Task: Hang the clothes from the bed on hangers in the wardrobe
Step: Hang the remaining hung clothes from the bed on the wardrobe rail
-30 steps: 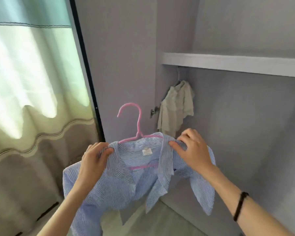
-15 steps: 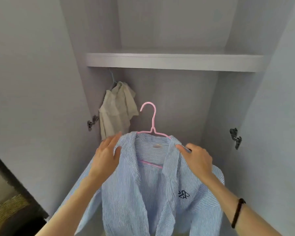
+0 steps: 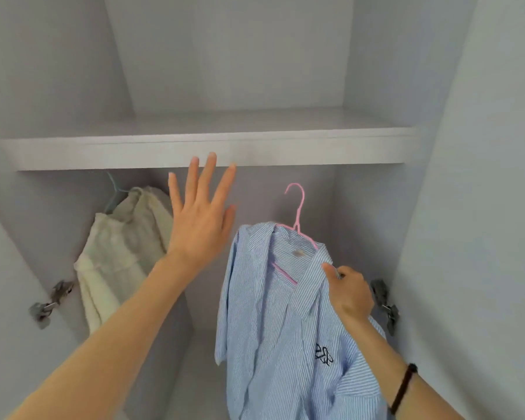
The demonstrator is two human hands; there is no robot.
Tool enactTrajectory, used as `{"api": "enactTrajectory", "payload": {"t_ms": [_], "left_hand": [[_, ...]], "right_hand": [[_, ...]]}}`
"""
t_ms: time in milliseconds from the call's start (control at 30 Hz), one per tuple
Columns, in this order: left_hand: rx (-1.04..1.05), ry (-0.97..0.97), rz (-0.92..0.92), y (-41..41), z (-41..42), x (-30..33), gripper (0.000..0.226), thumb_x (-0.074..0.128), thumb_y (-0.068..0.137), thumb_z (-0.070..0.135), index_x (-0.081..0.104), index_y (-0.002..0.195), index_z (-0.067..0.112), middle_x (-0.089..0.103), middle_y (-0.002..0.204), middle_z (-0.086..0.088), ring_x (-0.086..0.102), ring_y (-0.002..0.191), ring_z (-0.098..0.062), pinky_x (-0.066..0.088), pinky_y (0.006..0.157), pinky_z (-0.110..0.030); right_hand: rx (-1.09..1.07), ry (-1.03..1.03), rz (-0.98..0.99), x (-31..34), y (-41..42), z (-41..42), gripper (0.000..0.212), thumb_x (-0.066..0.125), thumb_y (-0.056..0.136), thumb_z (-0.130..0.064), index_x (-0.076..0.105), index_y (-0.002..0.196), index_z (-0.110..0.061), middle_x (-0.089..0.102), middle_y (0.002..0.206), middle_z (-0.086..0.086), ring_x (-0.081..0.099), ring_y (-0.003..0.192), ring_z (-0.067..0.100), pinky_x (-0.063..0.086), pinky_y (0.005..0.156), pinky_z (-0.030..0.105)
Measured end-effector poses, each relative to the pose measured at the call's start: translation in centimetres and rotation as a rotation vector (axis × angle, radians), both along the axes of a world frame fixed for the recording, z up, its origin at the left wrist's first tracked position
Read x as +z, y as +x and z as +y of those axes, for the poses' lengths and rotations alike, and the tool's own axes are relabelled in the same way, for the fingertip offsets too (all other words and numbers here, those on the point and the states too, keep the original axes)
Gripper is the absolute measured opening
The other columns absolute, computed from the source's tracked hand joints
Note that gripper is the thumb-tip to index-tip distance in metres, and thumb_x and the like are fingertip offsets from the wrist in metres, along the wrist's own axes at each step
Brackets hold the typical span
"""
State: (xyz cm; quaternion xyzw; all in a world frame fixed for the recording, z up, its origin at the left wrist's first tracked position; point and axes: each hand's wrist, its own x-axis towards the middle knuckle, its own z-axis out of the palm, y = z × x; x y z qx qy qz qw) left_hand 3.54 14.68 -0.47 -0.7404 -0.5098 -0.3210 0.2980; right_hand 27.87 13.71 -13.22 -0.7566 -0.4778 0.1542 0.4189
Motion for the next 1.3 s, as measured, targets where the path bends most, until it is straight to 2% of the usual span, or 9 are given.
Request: {"api": "enactTrajectory", "payload": {"t_ms": [133,267,400,600,833,1000,1167,1300], "left_hand": [[0.030,0.066,0.077,2.8,4.4,2.3,0.059,0.034,0.092,0.043,0.020,0.145,0.020,0.022,0.151,-0.018,0.017,0.139,-0.041,0.007,0.105,-0.065],[0.001,0.021,0.067,3.0,7.3,1.4,0.054,0.035,0.092,0.042,0.030,0.142,0.022,0.024,0.150,-0.021,0.021,0.137,-0.040,0.015,0.104,-0.065],[-0.001,0.075,0.107,1.9,8.0,-0.7,0.058,0.041,0.091,0.038,0.024,0.145,0.023,0.018,0.151,-0.019,0.015,0.138,-0.040,0.017,0.105,-0.063],[0.026,0.156,0.119,1.3,10.2,1.4,0.058,0.042,0.093,0.037,0.023,0.146,0.024,0.017,0.151,-0.018,0.011,0.138,-0.041,0.017,0.101,-0.068],[0.058,0.236,0.100,1.4,11.1,1.0,0.056,0.044,0.095,0.041,0.024,0.146,0.027,0.021,0.151,-0.018,0.014,0.138,-0.041,0.014,0.103,-0.067],[0.045,0.245,0.077,1.4,11.2,0.9,0.056,0.047,0.094,0.039,0.027,0.145,0.028,0.022,0.151,-0.017,0.013,0.139,-0.040,0.012,0.104,-0.065],[0.045,0.240,0.066,1.4,11.0,0.9,0.055,0.046,0.094,0.040,0.026,0.145,0.029,0.022,0.151,-0.017,0.014,0.139,-0.039,0.013,0.105,-0.065],[0.045,0.223,0.068,1.4,10.9,1.0,0.056,0.045,0.094,0.040,0.025,0.145,0.029,0.021,0.151,-0.016,0.013,0.139,-0.039,0.013,0.105,-0.065]], "right_hand": [[-0.086,0.012,0.058,0.0,0.9,3.5,0.041,0.045,0.093,-0.047,0.059,0.083,-0.010,0.064,0.083,0.010,0.059,0.084,0.033,0.037,0.063,0.030],[-0.135,0.067,0.134,1.3,1.1,6.8,0.038,0.045,0.095,-0.040,0.062,0.097,-0.006,0.066,0.099,0.016,0.059,0.094,0.034,0.035,0.067,0.031],[-0.188,0.118,0.154,3.3,1.6,9.8,0.036,0.047,0.096,-0.037,0.062,0.103,-0.005,0.064,0.108,0.018,0.057,0.102,0.037,0.040,0.074,0.036],[-0.218,0.165,0.198,5.3,2.8,13.9,0.034,0.045,0.097,-0.031,0.061,0.105,-0.002,0.062,0.111,0.021,0.056,0.105,0.039,0.045,0.083,0.042],[-0.224,0.103,0.275,5.6,3.5,16.8,0.034,0.044,0.098,-0.023,0.061,0.109,0.003,0.060,0.116,0.023,0.056,0.108,0.039,0.046,0.085,0.041],[-0.214,0.041,0.224,4.8,4.0,17.2,0.035,0.040,0.099,-0.021,0.058,0.112,0.006,0.058,0.120,0.024,0.053,0.112,0.038,0.044,0.086,0.038],[-0.276,-0.004,0.255,4.6,4.7,17.0,0.037,0.041,0.099,-0.021,0.053,0.116,0.009,0.056,0.122,0.026,0.053,0.114,0.039,0.045,0.089,0.041],[-0.293,-0.006,0.188,5.1,4.8,16.4,0.034,0.042,0.098,-0.018,0.051,0.117,0.009,0.054,0.124,0.026,0.053,0.114,0.039,0.044,0.089,0.041]]}}
